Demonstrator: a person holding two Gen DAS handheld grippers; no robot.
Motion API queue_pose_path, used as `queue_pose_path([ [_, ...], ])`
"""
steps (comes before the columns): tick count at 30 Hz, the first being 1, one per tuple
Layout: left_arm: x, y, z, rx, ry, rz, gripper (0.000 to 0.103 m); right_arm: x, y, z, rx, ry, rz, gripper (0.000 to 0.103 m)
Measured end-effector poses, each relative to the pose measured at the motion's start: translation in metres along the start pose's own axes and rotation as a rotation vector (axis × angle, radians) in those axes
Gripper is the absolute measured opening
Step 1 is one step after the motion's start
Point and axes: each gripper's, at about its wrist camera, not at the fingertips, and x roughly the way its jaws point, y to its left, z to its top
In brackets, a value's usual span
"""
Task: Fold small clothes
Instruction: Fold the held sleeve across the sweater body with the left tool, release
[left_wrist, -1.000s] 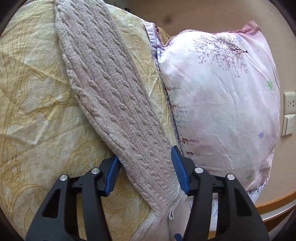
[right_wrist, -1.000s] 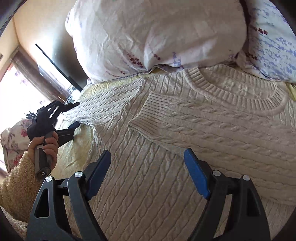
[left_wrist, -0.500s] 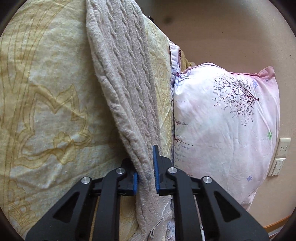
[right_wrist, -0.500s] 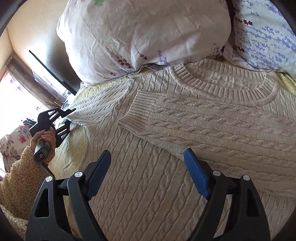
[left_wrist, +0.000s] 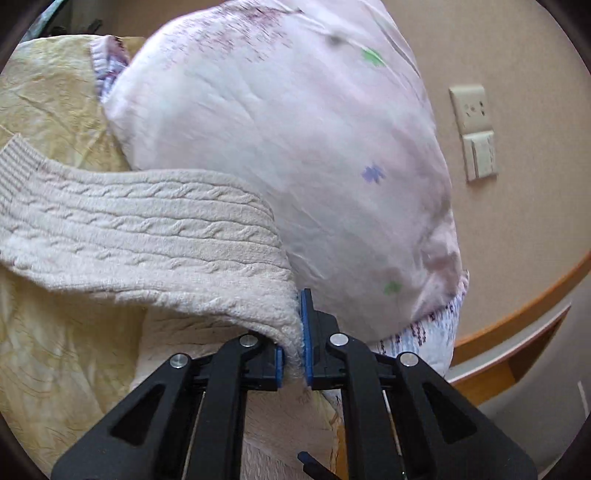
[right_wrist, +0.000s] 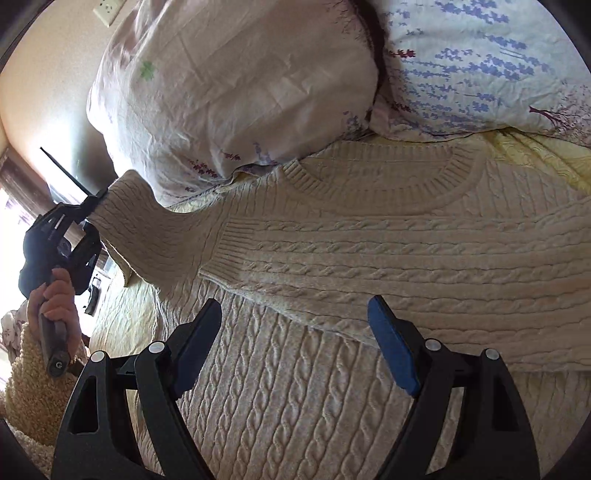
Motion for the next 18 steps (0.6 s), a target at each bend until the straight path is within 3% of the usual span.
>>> queue_pose_path([
  [3,0.036,-0.025,-0.040,0.102,0.115,-0.011,0.008,-0.007,-0.012,-0.002,0.037,-0.016,-0.016,0.083],
  [5,0.058,-0.027,-0.070,0.141,0.193,0.024,0.008,-0.010,-0.021,-0.004,0.062,-0.019,-0.025,0.083],
  [10,0.093,-0.003,-0.130,0.186,0.293,0.222,0.011,-0.017,-0.032,-0.008,0.091,-0.028,-0.035,0.083],
  [12,0.098,0.006,-0.139,0.183,0.333,0.259,0.025,-0.017,-0.032,-0.009,0.092,-0.028,-0.037,0.083],
  [14,0.092,0.007,-0.136,0.167,0.321,0.228,0.034,-0.017,-0.033,-0.008,0.093,-0.026,-0.036,0.083],
  [16,0.083,0.006,-0.124,0.134,0.295,0.197,0.062,-0.016,-0.033,-0.008,0.091,-0.022,-0.036,0.083],
  [18,0.070,0.010,-0.109,0.089,0.229,0.213,0.064,-0.014,-0.033,-0.008,0.089,-0.015,-0.033,0.083],
])
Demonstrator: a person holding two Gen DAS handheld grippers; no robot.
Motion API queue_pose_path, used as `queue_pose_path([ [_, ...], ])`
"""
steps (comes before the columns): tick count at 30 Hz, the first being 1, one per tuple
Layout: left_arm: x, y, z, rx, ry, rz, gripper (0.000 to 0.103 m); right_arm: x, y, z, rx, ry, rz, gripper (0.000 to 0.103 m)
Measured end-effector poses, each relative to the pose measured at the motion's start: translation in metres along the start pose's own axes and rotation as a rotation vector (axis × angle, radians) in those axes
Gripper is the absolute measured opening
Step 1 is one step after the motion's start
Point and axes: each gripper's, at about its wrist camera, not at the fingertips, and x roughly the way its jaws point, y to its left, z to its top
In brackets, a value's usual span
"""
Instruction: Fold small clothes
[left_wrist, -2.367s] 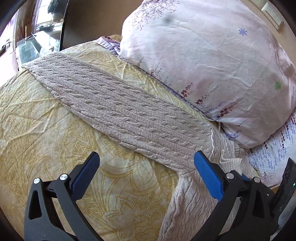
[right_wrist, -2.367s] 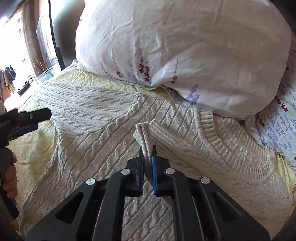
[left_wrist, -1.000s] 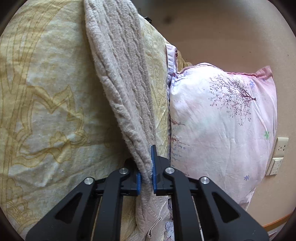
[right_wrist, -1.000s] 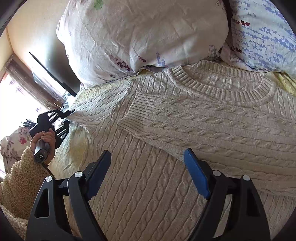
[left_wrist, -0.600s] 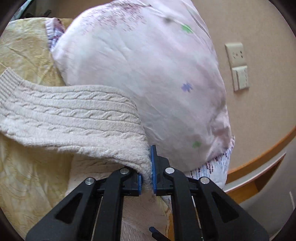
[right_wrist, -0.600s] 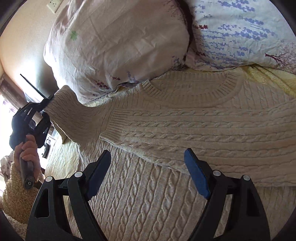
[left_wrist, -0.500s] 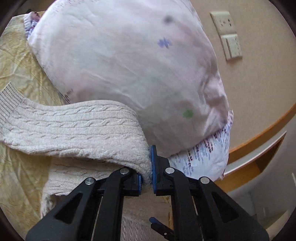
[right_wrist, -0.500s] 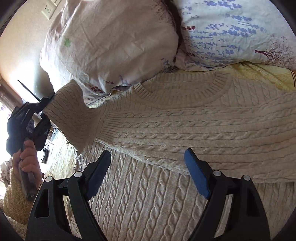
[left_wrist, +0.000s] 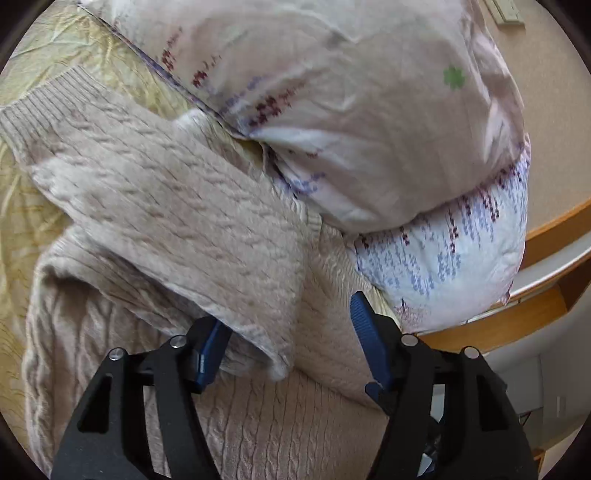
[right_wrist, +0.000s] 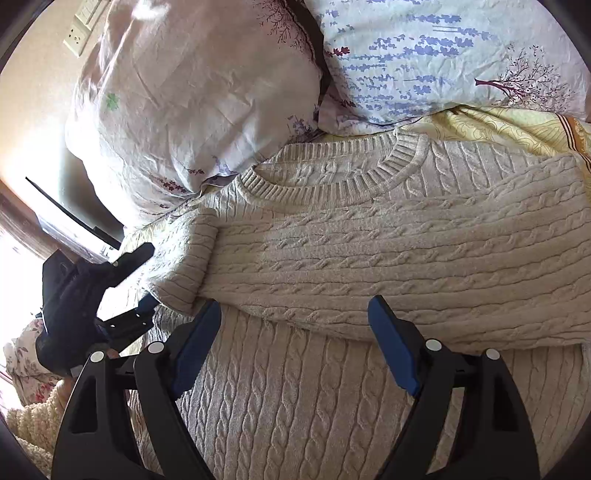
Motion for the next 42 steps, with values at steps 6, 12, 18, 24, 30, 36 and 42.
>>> queue_pose_path([
  [6,-0.037,0.062,0.041,-0.290,-0.118,-0.006,0.047,0.004,0.005,0.000,-0.014,0.010,0.005,0.083],
  [12,-0.050,0.107,0.057,-0.477,-0.190,0.017,0.024,0.004,0.005,-0.001,-0.008,0.010,0.006,0.083],
  [18,-0.030,0.068,0.063,-0.383,-0.160,-0.141,0.008,-0.001,-0.001,-0.002,0.009,-0.002,-0.003,0.083],
  [24,0.014,-0.016,0.054,-0.148,-0.022,-0.294,0.008,-0.013,-0.016,-0.004,0.042,-0.029,-0.020,0.083],
  [30,0.082,-0.090,-0.002,0.124,0.220,-0.293,0.008,-0.032,-0.044,-0.013,0.118,-0.067,-0.051,0.083],
  [36,0.141,-0.134,-0.093,0.535,0.472,-0.101,0.027,-0.055,-0.080,-0.022,0.228,-0.122,-0.046,0.083],
  [42,0.120,-0.149,-0.124,0.751,0.470,-0.121,0.079,-0.081,-0.109,-0.022,0.317,-0.213,-0.050,0.077],
])
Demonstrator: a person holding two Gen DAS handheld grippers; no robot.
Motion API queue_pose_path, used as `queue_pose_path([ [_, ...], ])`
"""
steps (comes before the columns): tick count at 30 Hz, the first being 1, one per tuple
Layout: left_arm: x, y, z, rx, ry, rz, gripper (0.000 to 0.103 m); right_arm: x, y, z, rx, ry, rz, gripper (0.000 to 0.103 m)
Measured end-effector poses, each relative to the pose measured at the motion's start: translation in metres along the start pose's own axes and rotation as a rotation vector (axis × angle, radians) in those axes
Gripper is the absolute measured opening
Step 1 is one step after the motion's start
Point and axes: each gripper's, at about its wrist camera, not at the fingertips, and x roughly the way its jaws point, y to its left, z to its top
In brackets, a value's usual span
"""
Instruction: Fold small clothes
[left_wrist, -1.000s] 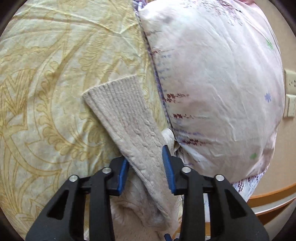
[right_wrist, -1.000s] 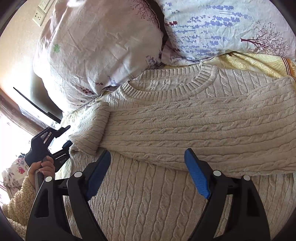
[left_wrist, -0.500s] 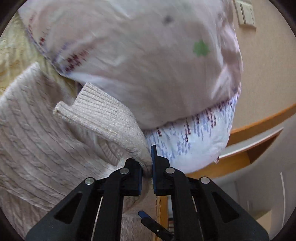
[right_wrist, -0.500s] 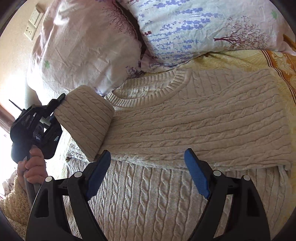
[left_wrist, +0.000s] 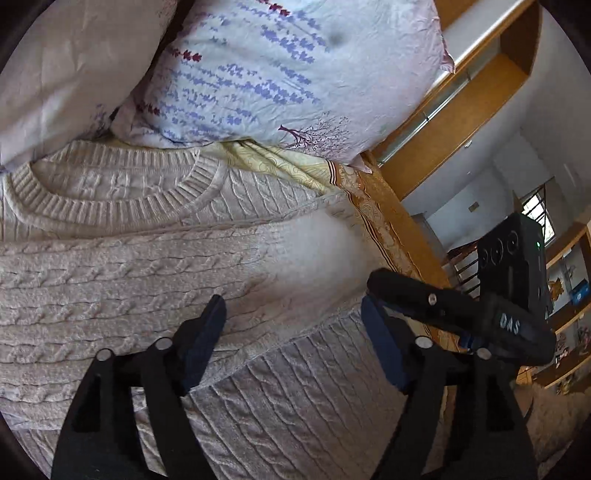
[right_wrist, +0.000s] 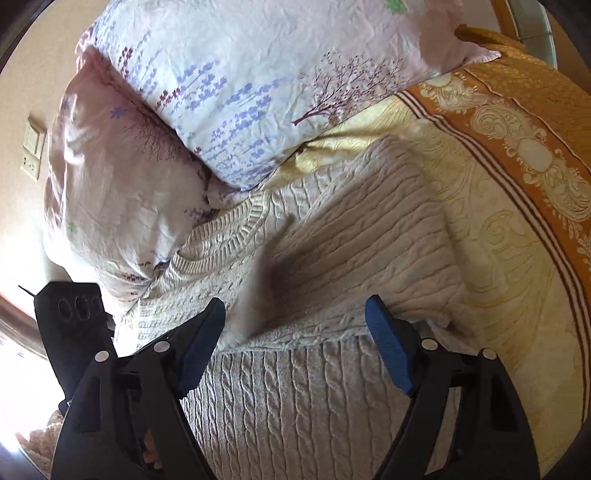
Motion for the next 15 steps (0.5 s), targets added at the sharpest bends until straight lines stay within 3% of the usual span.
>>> queue_pose_path([
  [3,-0.028,0.013,-0.007,-0.006,-0.019,0.035,0.079,0.000,-0.006,0.007,0.016,0.013,0.039,0.069],
  [6,-0.061,0.038,-0.016,-0.051,-0.056,0.122,0.079,0.008,-0.011,0.012,0.031,0.029,0.008,0.064],
  [10,-0.109,0.081,-0.039,-0.184,-0.100,0.267,0.079,0.026,-0.013,0.020,0.025,0.063,-0.020,0.057],
  [15,-0.146,0.114,-0.068,-0.305,-0.115,0.341,0.079,0.045,-0.003,0.019,-0.055,0.112,-0.046,0.051],
])
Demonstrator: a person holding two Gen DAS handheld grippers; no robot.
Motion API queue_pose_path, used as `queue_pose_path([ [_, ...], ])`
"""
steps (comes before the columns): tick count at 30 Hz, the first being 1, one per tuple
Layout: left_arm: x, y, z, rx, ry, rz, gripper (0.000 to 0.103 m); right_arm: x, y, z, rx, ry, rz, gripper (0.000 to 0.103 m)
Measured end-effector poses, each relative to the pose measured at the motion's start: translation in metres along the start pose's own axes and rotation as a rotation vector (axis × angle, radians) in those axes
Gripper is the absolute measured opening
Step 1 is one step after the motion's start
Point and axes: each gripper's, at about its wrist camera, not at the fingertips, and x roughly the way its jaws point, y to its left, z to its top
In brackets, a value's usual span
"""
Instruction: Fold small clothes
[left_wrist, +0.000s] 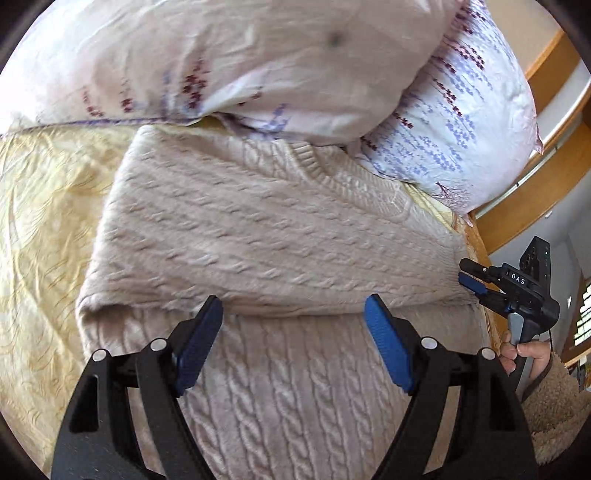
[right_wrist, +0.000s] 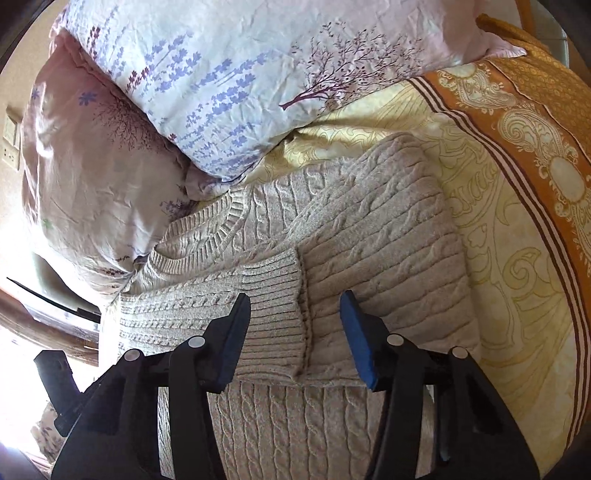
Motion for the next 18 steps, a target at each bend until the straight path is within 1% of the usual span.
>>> queue_pose_path([
  [1,-0.003,0.006,-0.003,-0.014,0.005,0.013,0.079,0.002,0.002,0.000,-0.014,0.006,-0.008,0.048],
  [3,-0.005,0.010,-0.008,-0.026,0.001,0.018,0.079,0.006,0.008,-0.002,-0.042,0.023,-0.009,0.032],
  [4,-0.005,0.009,-0.010,-0.024,-0.006,0.020,0.079,0.008,0.011,-0.005,-0.059,0.032,-0.010,0.030],
  [5,-0.003,0.007,-0.010,-0.019,-0.006,0.027,0.080,0.010,0.016,-0.007,-0.086,0.039,-0.018,0.023],
  [6,-0.003,0.006,-0.010,-0.013,-0.008,0.031,0.082,0.012,0.021,-0.010,-0.116,0.044,-0.019,0.014],
  [8,0.002,-0.001,-0.011,0.003,-0.009,0.040,0.086,0.009,0.029,-0.013,-0.164,0.018,-0.053,0.009],
  [10,0.005,-0.007,-0.011,0.027,-0.007,0.057,0.088,0.004,0.031,-0.009,-0.176,-0.029,-0.089,0.008],
  [12,0.004,-0.010,-0.013,0.043,-0.003,0.058,0.088,0.001,0.029,-0.001,-0.159,-0.068,-0.130,0.008],
  [14,0.000,-0.010,-0.016,0.037,-0.006,0.042,0.088,0.004,0.024,0.004,-0.157,-0.057,-0.169,0.008],
  [16,-0.008,-0.008,-0.020,0.029,-0.014,0.044,0.088,0.006,0.020,0.003,-0.145,-0.015,-0.166,0.009],
  [17,-0.014,-0.007,-0.022,0.025,-0.020,0.046,0.088,0.001,0.018,0.001,-0.131,-0.021,-0.147,0.012],
  [18,-0.021,-0.005,-0.025,0.021,-0.031,0.050,0.087,-0.010,0.016,-0.002,-0.118,-0.045,-0.119,0.020],
])
